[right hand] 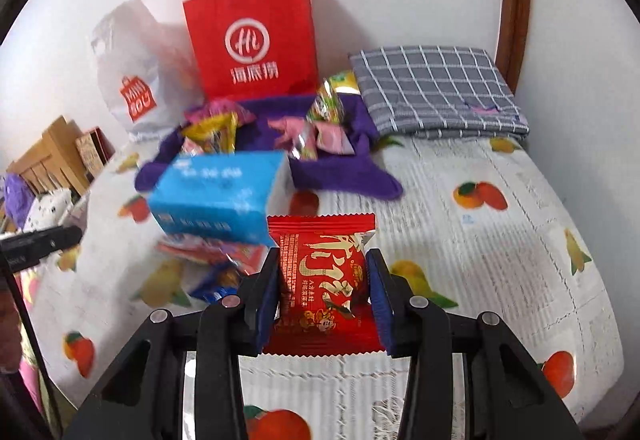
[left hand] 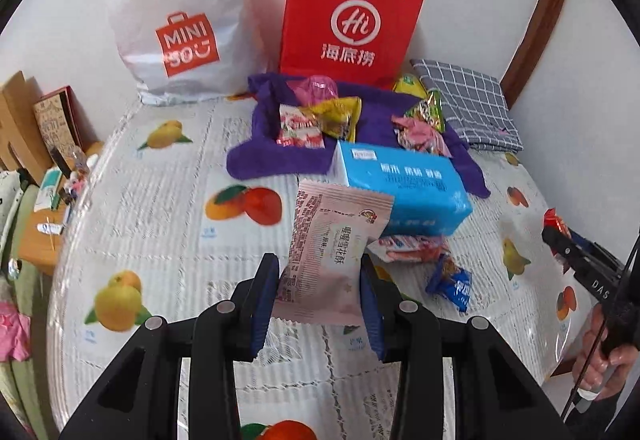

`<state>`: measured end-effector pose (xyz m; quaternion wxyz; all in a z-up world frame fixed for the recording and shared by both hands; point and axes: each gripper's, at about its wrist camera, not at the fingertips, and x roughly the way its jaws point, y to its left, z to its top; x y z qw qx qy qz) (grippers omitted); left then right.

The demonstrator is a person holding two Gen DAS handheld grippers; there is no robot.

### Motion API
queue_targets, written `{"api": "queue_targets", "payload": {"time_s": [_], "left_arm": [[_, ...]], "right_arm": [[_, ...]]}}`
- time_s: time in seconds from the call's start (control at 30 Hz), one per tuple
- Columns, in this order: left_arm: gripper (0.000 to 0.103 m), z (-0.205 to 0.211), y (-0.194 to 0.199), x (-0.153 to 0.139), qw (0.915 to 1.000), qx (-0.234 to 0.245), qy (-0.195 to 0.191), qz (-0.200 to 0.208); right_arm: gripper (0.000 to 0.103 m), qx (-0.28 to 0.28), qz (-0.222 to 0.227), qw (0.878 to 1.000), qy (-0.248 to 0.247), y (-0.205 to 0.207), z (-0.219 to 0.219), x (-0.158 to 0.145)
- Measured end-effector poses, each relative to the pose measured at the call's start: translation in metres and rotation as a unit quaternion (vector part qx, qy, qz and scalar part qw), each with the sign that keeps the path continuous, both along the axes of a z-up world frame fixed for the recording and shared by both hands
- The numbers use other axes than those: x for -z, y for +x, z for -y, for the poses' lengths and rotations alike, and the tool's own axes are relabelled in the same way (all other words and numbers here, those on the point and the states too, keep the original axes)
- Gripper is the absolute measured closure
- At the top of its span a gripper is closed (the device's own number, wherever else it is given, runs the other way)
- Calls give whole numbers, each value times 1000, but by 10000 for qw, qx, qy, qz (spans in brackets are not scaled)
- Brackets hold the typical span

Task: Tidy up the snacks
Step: 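Carry the pink packet with the left tool while the right tool carries the red packet to the towel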

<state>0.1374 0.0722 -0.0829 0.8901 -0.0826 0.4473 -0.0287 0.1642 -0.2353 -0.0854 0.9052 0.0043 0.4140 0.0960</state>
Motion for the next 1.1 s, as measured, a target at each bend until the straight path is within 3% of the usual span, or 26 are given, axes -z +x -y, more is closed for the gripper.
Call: {"api": "queue_targets", "payload": {"time_s": [0.27, 1.1], "left_arm": [[66, -5, 5, -19, 9998, 15, -72, 186], [66, -1, 38, -32, 9997, 15, -174, 173]], "right_arm": [[62, -66, 217, 9997, -60, 14, -14, -28], [62, -255, 269, 9993, 95, 40, -32, -43]]}}
